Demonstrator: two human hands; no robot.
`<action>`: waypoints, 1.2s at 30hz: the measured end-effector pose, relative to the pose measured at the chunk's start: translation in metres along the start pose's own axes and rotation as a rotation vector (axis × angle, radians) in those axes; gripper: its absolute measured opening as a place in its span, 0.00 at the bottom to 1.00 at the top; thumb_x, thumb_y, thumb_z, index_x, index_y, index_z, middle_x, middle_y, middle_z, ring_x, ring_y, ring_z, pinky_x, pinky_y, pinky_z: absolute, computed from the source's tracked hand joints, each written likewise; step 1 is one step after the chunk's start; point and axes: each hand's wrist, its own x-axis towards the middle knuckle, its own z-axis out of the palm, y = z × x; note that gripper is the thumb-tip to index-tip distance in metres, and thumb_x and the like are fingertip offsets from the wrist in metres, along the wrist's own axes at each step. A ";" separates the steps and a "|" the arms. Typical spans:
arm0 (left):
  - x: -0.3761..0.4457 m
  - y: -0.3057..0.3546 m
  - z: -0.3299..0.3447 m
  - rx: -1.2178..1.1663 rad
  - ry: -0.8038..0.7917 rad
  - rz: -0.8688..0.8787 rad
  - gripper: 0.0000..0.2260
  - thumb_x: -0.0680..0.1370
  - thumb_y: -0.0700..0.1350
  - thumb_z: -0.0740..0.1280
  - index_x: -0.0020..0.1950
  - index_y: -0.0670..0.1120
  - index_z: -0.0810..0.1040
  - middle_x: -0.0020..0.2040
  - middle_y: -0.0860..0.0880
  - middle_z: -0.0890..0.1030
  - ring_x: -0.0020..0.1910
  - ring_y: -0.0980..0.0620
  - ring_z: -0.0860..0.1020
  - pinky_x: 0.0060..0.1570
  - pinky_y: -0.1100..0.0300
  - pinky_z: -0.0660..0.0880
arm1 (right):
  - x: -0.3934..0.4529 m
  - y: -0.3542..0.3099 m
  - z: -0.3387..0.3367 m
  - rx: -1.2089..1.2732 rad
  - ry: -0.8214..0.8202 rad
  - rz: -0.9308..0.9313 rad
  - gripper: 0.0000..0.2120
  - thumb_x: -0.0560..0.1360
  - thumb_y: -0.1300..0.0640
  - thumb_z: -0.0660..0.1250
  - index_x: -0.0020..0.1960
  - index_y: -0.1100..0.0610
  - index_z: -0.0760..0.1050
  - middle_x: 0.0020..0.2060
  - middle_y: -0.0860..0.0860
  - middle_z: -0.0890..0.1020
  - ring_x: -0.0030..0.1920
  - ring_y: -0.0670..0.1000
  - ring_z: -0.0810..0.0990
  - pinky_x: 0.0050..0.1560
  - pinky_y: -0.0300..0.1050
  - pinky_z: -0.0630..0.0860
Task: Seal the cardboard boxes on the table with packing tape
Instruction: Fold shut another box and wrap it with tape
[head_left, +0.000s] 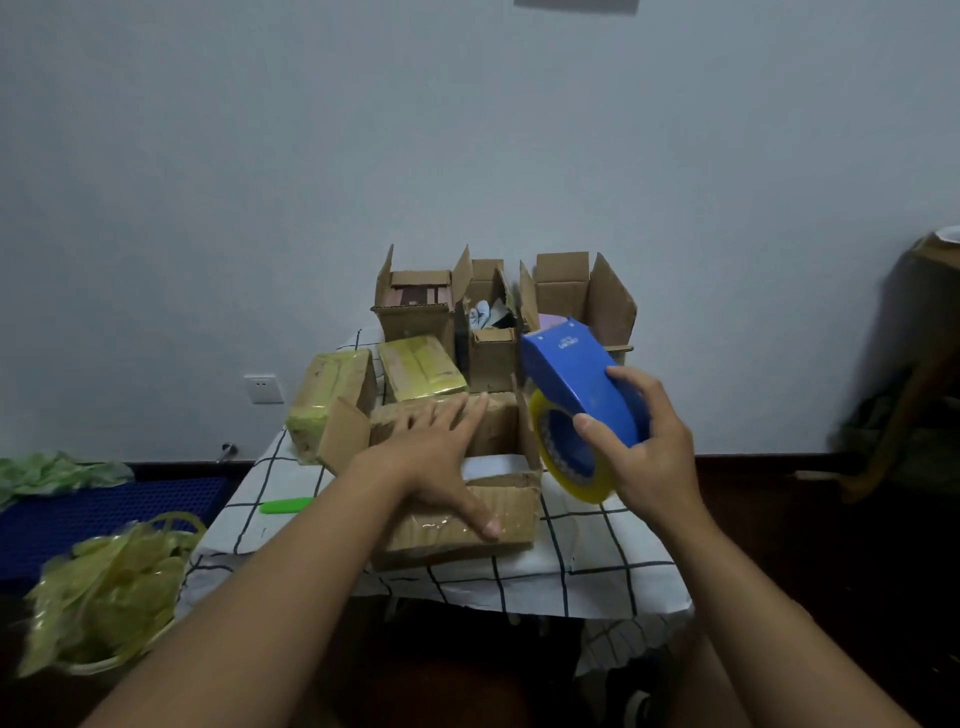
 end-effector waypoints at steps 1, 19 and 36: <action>-0.001 0.000 -0.001 -0.010 0.023 0.007 0.67 0.55 0.74 0.74 0.74 0.61 0.26 0.79 0.52 0.33 0.77 0.41 0.35 0.74 0.38 0.39 | 0.005 -0.001 0.001 -0.024 -0.025 -0.017 0.24 0.69 0.41 0.71 0.62 0.33 0.67 0.57 0.27 0.70 0.57 0.41 0.75 0.49 0.52 0.81; -0.020 0.000 0.001 -0.008 0.111 0.010 0.38 0.69 0.79 0.44 0.76 0.66 0.58 0.81 0.53 0.43 0.79 0.47 0.40 0.73 0.36 0.35 | 0.008 -0.004 0.005 -0.087 -0.021 -0.102 0.25 0.71 0.39 0.72 0.65 0.37 0.67 0.57 0.27 0.70 0.58 0.40 0.75 0.50 0.55 0.82; -0.079 -0.004 -0.010 -0.265 0.522 -0.247 0.31 0.78 0.64 0.62 0.78 0.56 0.57 0.78 0.48 0.55 0.68 0.45 0.71 0.61 0.48 0.74 | 0.002 -0.018 0.013 -0.042 0.065 -0.106 0.25 0.72 0.51 0.76 0.64 0.42 0.69 0.54 0.31 0.72 0.54 0.49 0.76 0.50 0.61 0.80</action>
